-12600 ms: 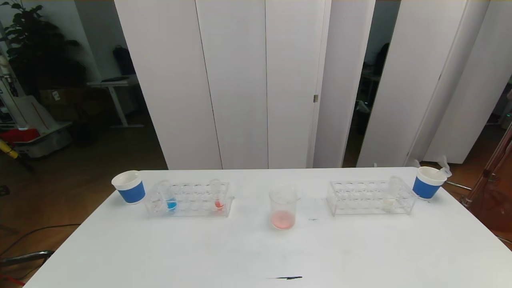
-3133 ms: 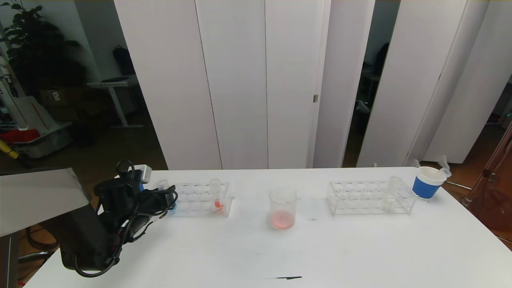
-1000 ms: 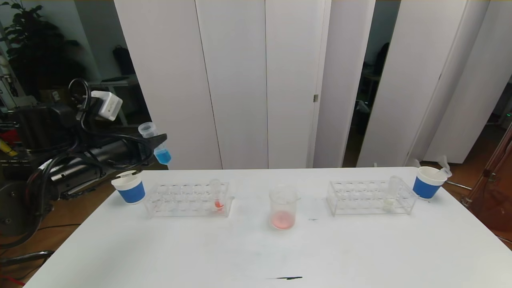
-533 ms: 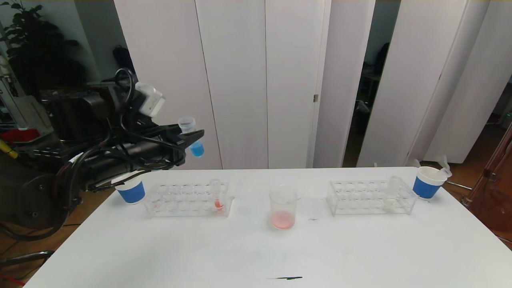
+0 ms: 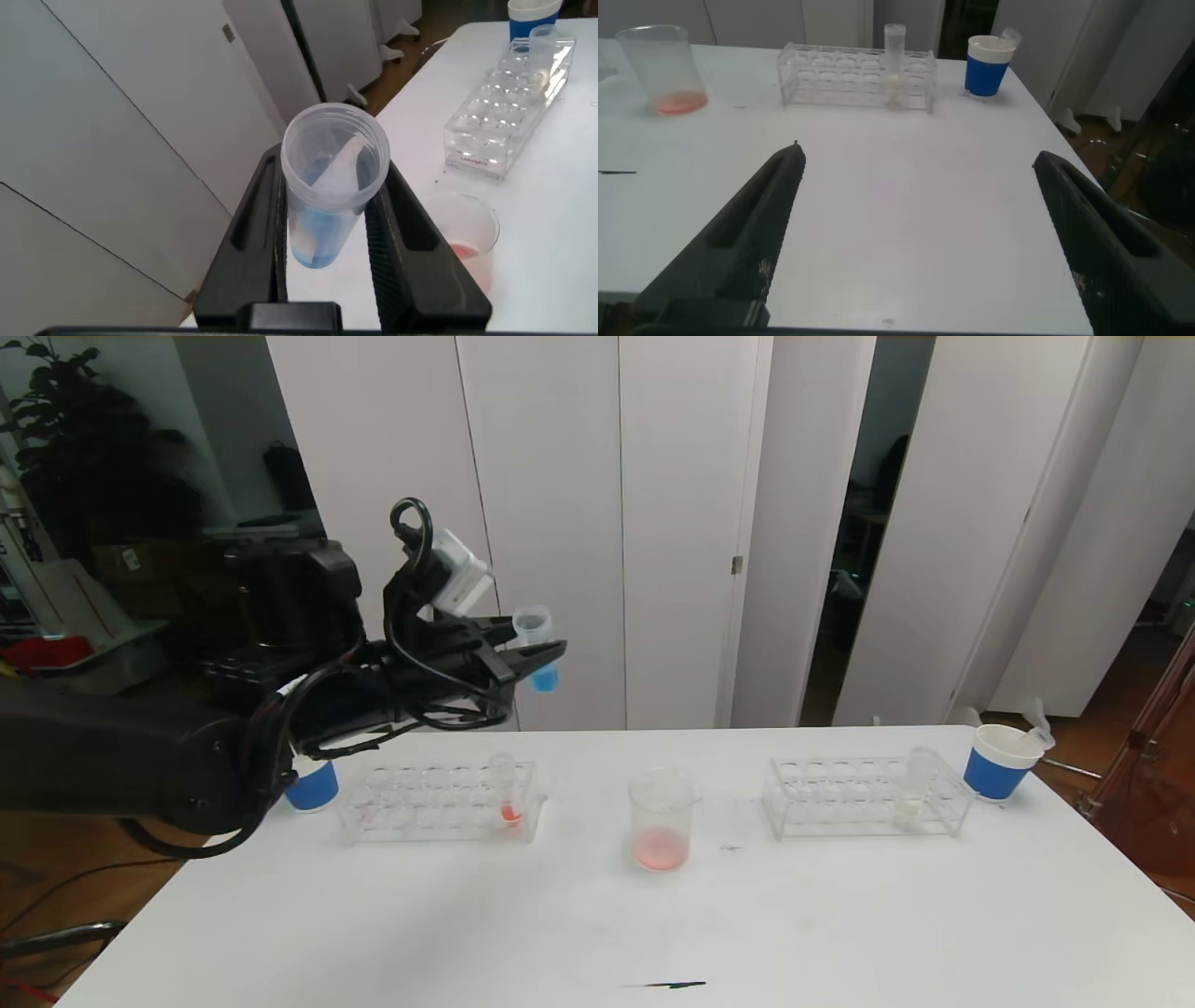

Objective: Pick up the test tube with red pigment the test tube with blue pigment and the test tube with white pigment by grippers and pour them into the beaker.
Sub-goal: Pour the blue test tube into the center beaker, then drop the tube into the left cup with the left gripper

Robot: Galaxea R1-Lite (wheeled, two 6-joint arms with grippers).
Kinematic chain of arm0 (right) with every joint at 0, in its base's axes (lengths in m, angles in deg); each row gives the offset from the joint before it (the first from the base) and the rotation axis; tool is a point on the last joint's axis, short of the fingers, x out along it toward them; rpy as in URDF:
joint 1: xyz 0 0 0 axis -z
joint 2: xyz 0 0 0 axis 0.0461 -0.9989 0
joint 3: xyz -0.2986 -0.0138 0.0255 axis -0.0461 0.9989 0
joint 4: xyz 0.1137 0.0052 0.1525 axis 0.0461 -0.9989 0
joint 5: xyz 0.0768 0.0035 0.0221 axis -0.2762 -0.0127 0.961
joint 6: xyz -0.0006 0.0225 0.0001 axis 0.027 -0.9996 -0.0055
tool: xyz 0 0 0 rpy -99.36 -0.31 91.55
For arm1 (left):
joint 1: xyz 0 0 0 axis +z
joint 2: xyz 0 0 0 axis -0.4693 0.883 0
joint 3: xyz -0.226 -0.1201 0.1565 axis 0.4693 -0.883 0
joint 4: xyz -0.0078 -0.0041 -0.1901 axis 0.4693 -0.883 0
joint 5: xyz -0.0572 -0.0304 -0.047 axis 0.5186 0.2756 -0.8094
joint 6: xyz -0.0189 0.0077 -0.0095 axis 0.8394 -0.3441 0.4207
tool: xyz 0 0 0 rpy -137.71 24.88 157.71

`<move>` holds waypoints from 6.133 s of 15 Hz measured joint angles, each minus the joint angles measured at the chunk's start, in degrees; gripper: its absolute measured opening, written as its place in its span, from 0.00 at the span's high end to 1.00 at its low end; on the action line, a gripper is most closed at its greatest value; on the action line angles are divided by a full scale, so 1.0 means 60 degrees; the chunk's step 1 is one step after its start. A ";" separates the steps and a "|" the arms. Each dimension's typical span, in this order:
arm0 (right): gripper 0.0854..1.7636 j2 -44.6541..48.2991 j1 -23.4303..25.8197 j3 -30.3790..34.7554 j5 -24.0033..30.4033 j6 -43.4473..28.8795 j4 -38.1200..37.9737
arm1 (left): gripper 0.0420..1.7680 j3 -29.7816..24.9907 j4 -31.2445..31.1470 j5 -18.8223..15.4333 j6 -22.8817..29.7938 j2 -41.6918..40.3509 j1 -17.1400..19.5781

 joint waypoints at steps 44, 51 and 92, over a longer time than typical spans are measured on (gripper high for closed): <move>0.01 0.0000 0.0000 0.0000 0.0002 0.0000 0.0000 | 0.69 0.2196 0.3369 -0.0327 -0.9409 0.4214 -0.1434; 0.01 0.0000 0.0000 0.0000 0.0006 0.0000 0.0004 | 0.69 0.2312 0.3698 -0.0319 -0.9624 0.4559 -0.1325; 0.01 0.0000 0.0000 0.0000 0.0006 0.0004 -0.0004 | 0.69 0.2330 0.5685 -0.0465 -1.0525 0.5161 -0.1223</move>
